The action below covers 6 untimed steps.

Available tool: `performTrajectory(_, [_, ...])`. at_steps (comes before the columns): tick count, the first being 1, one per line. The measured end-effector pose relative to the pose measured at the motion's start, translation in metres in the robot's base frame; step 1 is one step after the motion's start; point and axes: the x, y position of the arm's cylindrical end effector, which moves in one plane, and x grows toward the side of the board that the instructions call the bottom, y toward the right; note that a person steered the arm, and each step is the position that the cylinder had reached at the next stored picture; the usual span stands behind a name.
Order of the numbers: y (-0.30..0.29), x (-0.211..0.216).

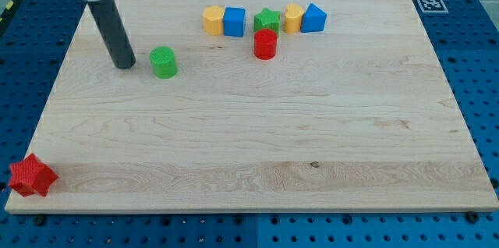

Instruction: Move the green circle towrds bottom of blue cube

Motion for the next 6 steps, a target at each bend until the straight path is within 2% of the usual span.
performTrajectory(1, [0.028, 0.004])
performTrajectory(4, [0.165, 0.004])
performTrajectory(6, [0.159, 0.004])
